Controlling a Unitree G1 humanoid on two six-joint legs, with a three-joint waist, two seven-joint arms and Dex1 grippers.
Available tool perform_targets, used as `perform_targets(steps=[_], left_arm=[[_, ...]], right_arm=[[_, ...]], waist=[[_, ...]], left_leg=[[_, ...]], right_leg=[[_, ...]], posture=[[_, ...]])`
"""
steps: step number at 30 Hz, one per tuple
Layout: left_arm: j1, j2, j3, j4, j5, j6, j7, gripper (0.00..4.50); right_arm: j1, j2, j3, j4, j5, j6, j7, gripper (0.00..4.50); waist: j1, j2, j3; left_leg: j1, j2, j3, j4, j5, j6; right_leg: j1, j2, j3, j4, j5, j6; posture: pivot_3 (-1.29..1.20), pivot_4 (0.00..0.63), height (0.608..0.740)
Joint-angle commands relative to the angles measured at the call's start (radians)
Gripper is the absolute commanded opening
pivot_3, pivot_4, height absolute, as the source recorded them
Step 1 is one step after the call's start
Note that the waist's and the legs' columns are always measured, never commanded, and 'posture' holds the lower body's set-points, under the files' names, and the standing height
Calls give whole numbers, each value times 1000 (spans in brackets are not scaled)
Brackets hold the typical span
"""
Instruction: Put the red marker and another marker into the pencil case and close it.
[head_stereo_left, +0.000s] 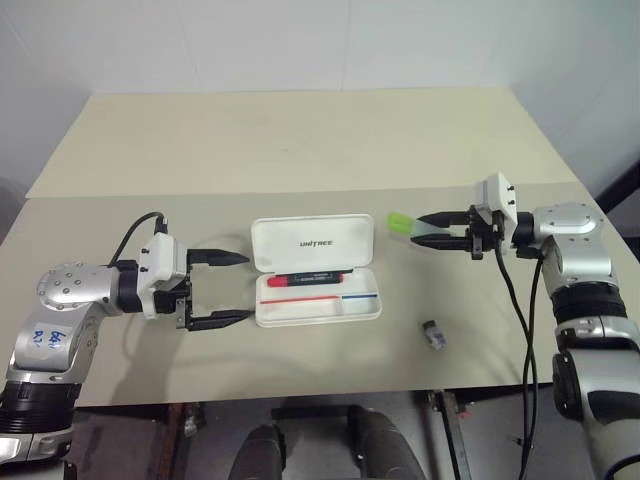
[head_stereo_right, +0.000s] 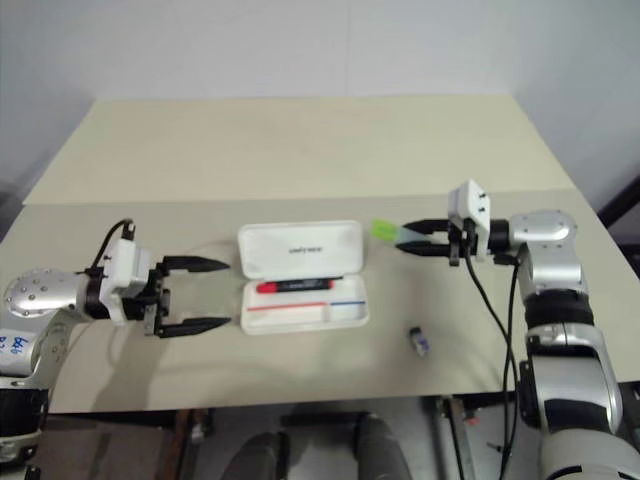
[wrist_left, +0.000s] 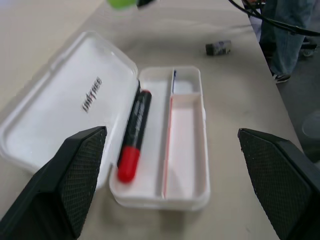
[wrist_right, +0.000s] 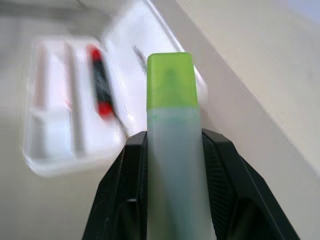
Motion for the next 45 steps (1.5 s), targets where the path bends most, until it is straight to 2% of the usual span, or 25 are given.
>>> perform_targets(steps=[1, 3, 7, 13, 17, 24, 45], left_arm=[[32, 23, 57, 12, 6, -47, 0, 4500], [58, 27, 70, 21, 11, -63, 0, 4500], [91, 34, 87, 16, 2, -66, 3, 4500], [116, 45, 118, 8, -11, -49, 12, 4500], [140, 53, 130, -6, -17, -38, 9, 4500], [166, 47, 130, -33, -17, -26, 22, 4500], [152, 41, 116, -33, -12, -22, 39, 4500]], right_arm=[[71, 14, 64, -309, 54, 179, -29, 1113], [102, 46, 115, -442, 52, 286, -105, 1113], [126, 92, 189, -530, 17, 340, -167, 1113], [135, 158, 336, -528, -77, 335, -221, 1113], [112, 193, 388, -489, -123, 314, -236, 1113], [55, 270, 420, -400, -163, 281, -260, 1113], [43, 350, 441, -353, -204, 328, -318, 1113]], waist=[[4, 0, 0], [4, 0, 0], [3, 0, 0], [16, 0, 0], [20, 0, 0], [19, -1, 0], [19, -1, 0]], left_leg=[[0, 0, 0, 0, 0, 0], [0, 0, 0, 0, 0, 0], [0, -1, 0, 1, 0, 0], [0, 0, 0, 1, 0, 0], [-1, 0, 0, 0, 0, 0], [0, 0, 0, 0, 0, 0], [-1, 0, 0, 0, 0, 0]], right_leg=[[0, 0, 0, 0, 0, 0], [0, -1, 0, 0, 0, 0], [-1, -1, 0, -1, -1, -1], [-2, -1, 0, -1, -1, -3], [-3, -1, 0, -1, -1, -3], [-3, 0, -1, 0, -2, -3], [-4, 0, -1, 0, -2, -3]], posture=[[0, 150, 740], [0, 150, 740], [0, 150, 740], [0, 150, 740], [0, 150, 740], [0, 150, 740], [0, 150, 740]])
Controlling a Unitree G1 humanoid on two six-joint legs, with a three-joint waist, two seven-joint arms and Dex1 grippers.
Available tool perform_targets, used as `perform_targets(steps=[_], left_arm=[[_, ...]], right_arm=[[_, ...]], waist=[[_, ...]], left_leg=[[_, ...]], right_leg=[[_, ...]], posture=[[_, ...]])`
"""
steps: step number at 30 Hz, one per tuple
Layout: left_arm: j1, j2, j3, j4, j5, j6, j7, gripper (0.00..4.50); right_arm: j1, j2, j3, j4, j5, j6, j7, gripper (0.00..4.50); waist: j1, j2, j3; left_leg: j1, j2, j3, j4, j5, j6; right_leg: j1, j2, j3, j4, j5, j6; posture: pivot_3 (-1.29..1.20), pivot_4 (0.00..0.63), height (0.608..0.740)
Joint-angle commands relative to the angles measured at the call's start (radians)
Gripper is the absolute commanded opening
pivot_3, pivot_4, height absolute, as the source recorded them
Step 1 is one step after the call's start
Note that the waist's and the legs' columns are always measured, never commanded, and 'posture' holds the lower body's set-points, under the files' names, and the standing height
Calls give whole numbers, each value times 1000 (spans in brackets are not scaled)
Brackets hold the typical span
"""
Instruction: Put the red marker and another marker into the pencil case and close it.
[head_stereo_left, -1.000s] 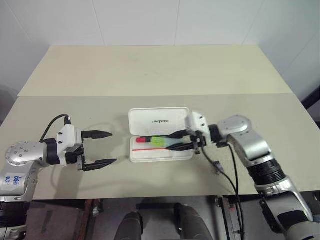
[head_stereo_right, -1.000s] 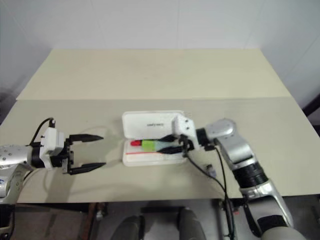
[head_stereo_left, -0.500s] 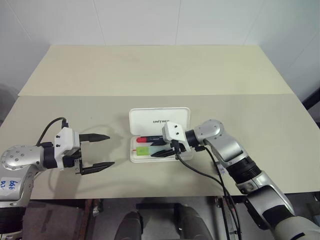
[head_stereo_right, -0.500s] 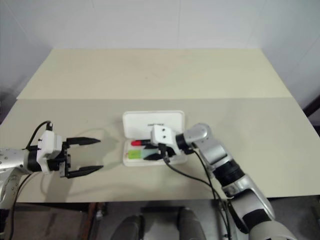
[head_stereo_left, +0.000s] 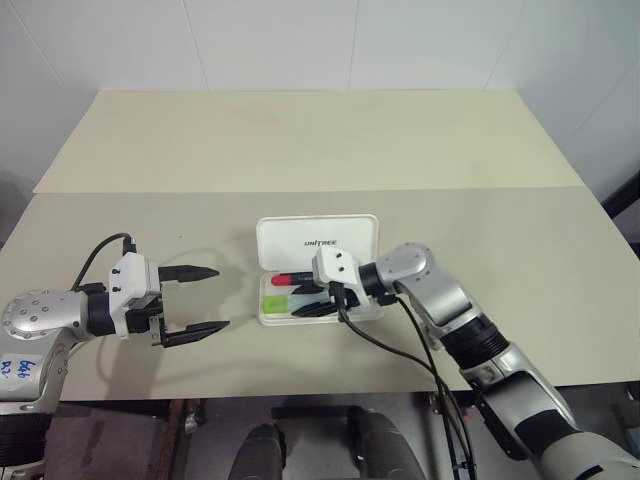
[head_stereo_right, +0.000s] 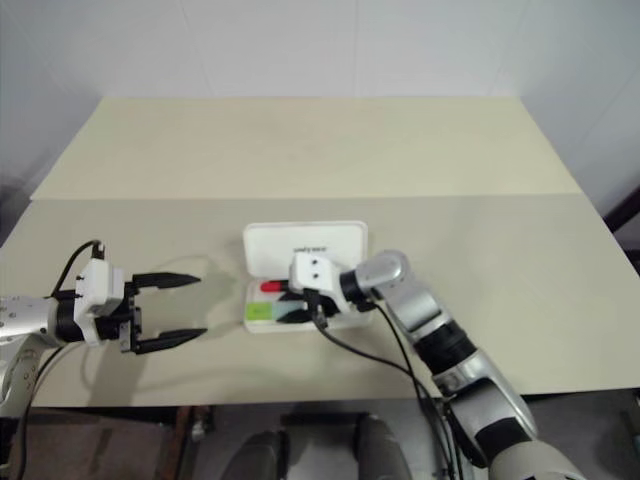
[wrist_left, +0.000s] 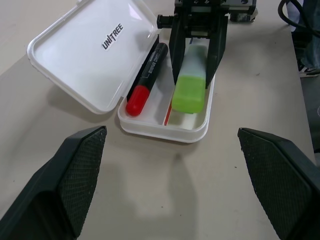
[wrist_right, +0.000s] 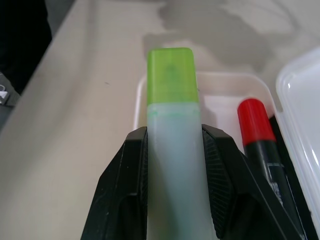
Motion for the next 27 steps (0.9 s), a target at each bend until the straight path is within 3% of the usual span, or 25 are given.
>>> perform_targets(steps=[1, 3, 13, 20, 27], left_arm=[[-7, 5, 13, -25, -15, -4, 4, 4500], [-10, 5, 12, -22, -13, -6, 3, 4500], [-12, -1, 6, -23, -12, -9, 9, 4500], [-29, -11, -14, -18, -5, -12, 10, 4500], [-45, -36, -58, -58, -10, -2, 24, 4500]], right_arm=[[-20, 13, -3, -2, -3, -13, -13, 1113], [-25, 14, -5, 5, -7, -17, -12, 1113], [-49, 11, -23, 0, -1, -19, -4, 4475], [-36, 17, -102, -103, 131, 76, 10, 4475], [86, -85, -231, -271, 248, 139, -15, 4475]], waist=[[0, 0, 0], [0, 0, 0], [-1, 0, 0], [0, 0, 0], [6, -1, 0]], left_leg=[[0, 0, 0, 0, 0, 0], [0, 0, 0, 0, 0, 0], [0, 0, 0, 0, 0, 0], [0, 0, 0, 0, 0, 0], [-1, 0, 0, 0, 0, 0]], right_leg=[[0, 0, 0, 0, 0, 0], [0, 0, 0, 0, 0, 0], [0, 0, 0, 0, 0, 0], [0, 0, 0, 0, 0, 0], [0, -1, 0, -1, 0, 0]], posture=[[0, 150, 740], [0, 150, 740], [0, 150, 740], [0, 150, 740], [0, 150, 740]])
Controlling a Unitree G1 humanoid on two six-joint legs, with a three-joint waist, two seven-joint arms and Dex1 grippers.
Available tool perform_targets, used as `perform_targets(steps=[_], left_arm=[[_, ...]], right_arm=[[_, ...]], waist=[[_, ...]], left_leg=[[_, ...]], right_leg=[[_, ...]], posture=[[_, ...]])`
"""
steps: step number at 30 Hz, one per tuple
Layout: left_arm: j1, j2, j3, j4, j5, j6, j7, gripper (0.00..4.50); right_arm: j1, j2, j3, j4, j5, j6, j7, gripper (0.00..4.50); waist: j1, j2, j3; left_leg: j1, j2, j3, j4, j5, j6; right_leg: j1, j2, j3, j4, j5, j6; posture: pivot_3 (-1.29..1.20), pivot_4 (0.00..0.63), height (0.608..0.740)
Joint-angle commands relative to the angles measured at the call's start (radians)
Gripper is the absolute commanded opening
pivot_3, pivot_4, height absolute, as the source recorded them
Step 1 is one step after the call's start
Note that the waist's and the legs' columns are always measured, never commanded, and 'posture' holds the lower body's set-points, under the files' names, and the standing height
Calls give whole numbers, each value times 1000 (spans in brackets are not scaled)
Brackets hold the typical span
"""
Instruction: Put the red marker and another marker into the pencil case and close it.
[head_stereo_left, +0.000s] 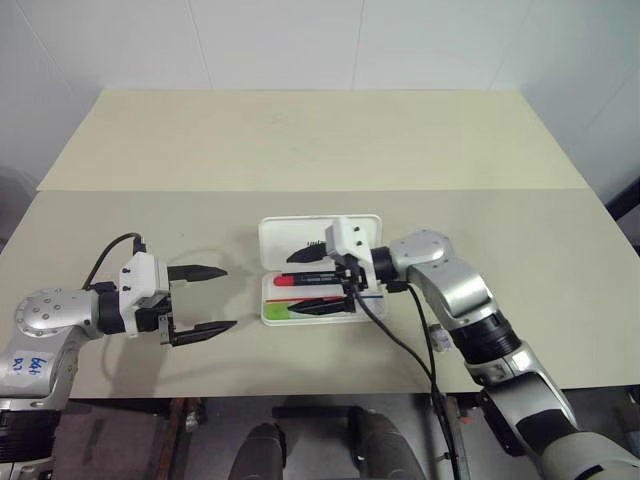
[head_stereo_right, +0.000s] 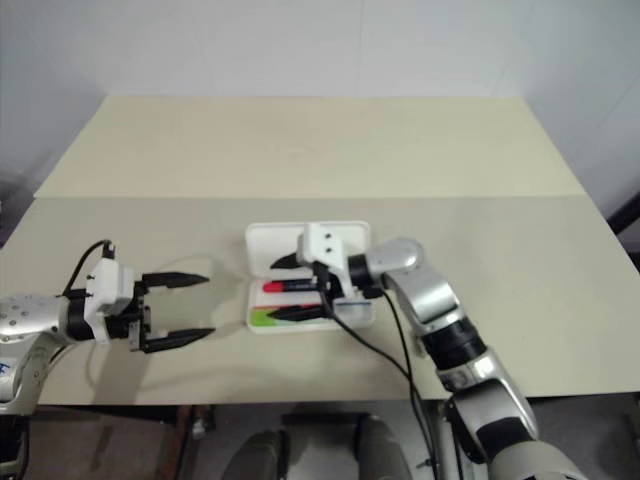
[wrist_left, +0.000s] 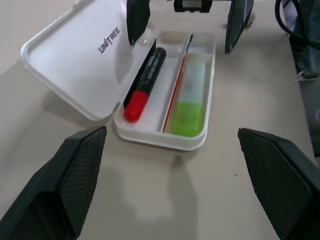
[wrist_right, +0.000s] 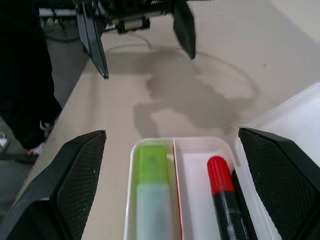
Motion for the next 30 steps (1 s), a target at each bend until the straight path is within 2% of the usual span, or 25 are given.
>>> perform_targets(steps=[1, 3, 7, 14, 21, 22, 23, 24, 30], left_arm=[[-19, -17, -14, -62, -15, 1, 17, 4500], [-31, -36, -37, -66, -13, 3, 23, 4500], [-37, -58, -59, -73, -11, 1, 32, 4500], [-102, -154, -139, -38, -1, 3, 59, 4500], [-135, -198, -188, -8, 0, 1, 41, 4500], [-147, -201, -196, 3, 0, 2, 35, 4500], [-155, -203, -201, 11, 0, 2, 30, 4500], [-162, -205, -205, 19, -1, 3, 25, 4500], [-188, -204, -221, 41, -3, 14, 2, 4500]], right_arm=[[68, -53, -118, -133, 84, 47, -44, 4475], [139, -86, -212, -214, 122, 82, -113, 4475], [231, -125, -311, -320, 159, 126, -217, 4475], [562, -152, -520, -518, 111, 152, -480, 4475], [797, -109, -547, -683, 116, 195, -628, 4475], [830, -95, -548, -703, 120, 203, -651, 4475], [851, -86, -549, -717, 123, 209, -667, 4475], [878, -77, -548, -734, 128, 216, -679, 4475], [1010, -34, -525, -799, 116, 229, -758, 4475]], waist=[[-1, 0, 0], [1, 0, 0], [-5, 0, 0], [5, -1, -1], [-4, -2, -1], [-3, -2, -1], [-2, -2, -1], [-1, -2, -1], [-1, -4, -2]], left_leg=[[0, 0, 0, 0, 0, 0], [-1, 0, 0, 0, 0, 0], [0, 0, 0, 0, 0, 0], [0, 0, 0, 1, 0, 0], [2, 0, 1, 1, 0, 0], [3, 0, 1, 1, 0, 0], [3, 0, 1, 1, 0, 0], [3, 0, 1, 1, 1, 1], [3, 0, 0, 3, 1, 1]], right_leg=[[0, 0, 0, 0, 0, 0], [0, 0, 0, 0, 0, 0], [0, 0, 0, -1, 0, 0], [1, 1, 1, -1, -1, 0], [2, 1, 2, -1, -1, 0], [2, 2, 2, -1, -1, -1], [2, 2, 2, -1, -7, -12], [2, 2, 2, -1, -10, -16], [5, 1, 2, -1, -10, -16]], posture=[[0, 150, 740], [0, 150, 740], [0, 150, 740], [0, 150, 740], [0, 150, 740], [0, 150, 740], [0, 150, 740], [0, 150, 740], [0, 150, 740]])
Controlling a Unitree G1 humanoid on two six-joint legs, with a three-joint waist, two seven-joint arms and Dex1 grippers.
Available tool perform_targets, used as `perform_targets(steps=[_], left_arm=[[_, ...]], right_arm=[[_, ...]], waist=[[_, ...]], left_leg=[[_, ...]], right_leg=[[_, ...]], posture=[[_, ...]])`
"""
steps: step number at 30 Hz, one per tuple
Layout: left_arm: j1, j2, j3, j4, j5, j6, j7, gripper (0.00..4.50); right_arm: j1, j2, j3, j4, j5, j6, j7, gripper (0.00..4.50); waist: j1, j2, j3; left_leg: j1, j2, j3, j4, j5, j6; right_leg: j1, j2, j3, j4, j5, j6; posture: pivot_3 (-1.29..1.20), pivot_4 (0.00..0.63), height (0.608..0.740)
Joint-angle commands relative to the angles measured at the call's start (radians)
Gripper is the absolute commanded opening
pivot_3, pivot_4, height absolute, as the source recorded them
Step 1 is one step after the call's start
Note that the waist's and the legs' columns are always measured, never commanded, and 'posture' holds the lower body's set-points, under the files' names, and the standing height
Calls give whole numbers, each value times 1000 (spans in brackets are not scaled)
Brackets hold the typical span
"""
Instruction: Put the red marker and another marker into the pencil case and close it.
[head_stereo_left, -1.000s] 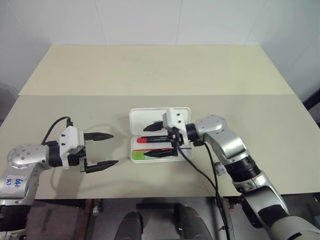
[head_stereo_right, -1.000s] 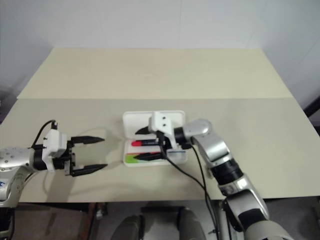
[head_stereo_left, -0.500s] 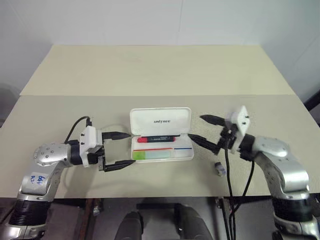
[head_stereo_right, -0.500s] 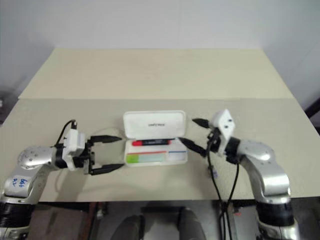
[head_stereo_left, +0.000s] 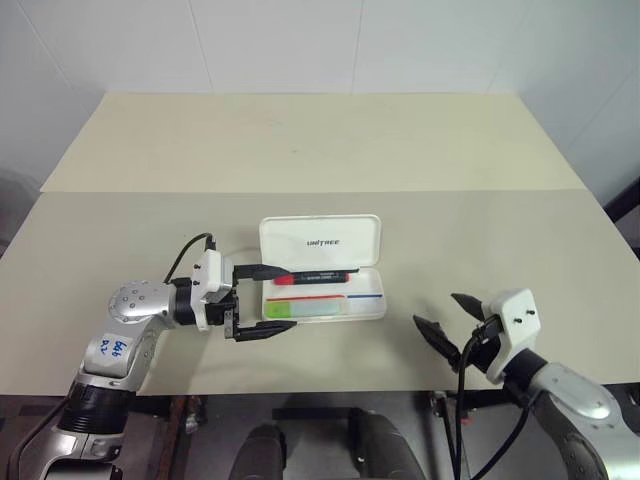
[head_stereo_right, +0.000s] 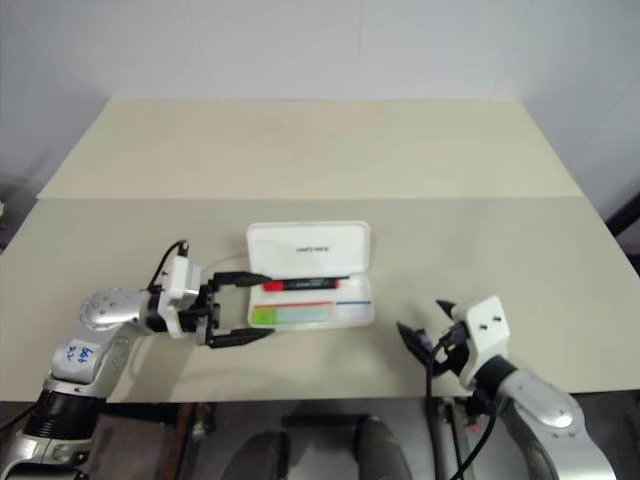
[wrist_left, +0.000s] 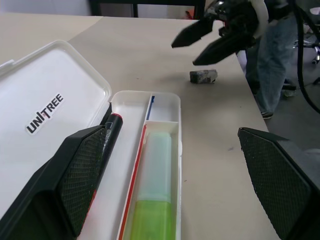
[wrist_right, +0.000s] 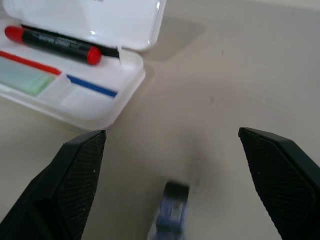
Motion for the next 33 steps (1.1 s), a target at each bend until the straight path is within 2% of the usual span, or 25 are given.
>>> perform_targets(steps=[1, 15, 19, 26, 28, 31, 33], left_arm=[[-30, -5, -3, -4, -7, 5, -11, 4500], [-60, 18, 15, -29, -9, 37, 0, 4500], [-62, 26, 22, -28, -9, 33, 1, 4500], [-52, 27, 29, -35, -8, 26, 8, 4500], [-46, 23, 30, -39, -8, 24, 14, 4500], [-41, 20, 31, -40, -7, 19, 19, 4500], [-35, 18, 33, -39, -6, 13, 25, 4500]], right_arm=[[44, 24, 11, -40, -14, -18, -52, 4475], [118, 91, 122, 110, -107, -138, -122, 4475], [112, 92, 136, 129, -104, -156, -116, 3543], [72, 66, 145, 146, -116, -191, -101, 994], [55, 55, 144, 146, -110, -199, -86, 400], [21, 24, 154, 143, -99, -227, -36, 391], [-45, -39, 172, 160, -99, -281, 58, 391]], waist=[[0, -1, -1], [-2, -5, -3], [-2, -8, -5], [-3, -8, -5], [-2, -8, -5], [-2, -8, -5], [-3, -7, -4]], left_leg=[[0, 0, 0, 0, 0, 0], [0, 0, 0, -1, 0, 0], [0, 1, 0, 0, 0, 0], [1, 2, 0, -2, 0, 0], [1, 1, 0, -1, 0, 0], [1, 1, 0, -1, 0, 0], [1, 1, 0, -1, 0, 0]], right_leg=[[0, 0, 0, 0, 0, 0], [0, 0, 0, -2, -1, 0], [1, 0, 0, -3, -1, 0], [1, 1, 0, -2, -1, -1], [1, 1, 0, -2, -1, -1], [1, 0, 0, -2, -1, -1], [1, 0, 0, -2, -1, -1]], posture=[[0, 150, 740], [0, 150, 740], [0, 150, 740], [0, 150, 740], [0, 150, 740], [0, 150, 740], [0, 150, 740]])
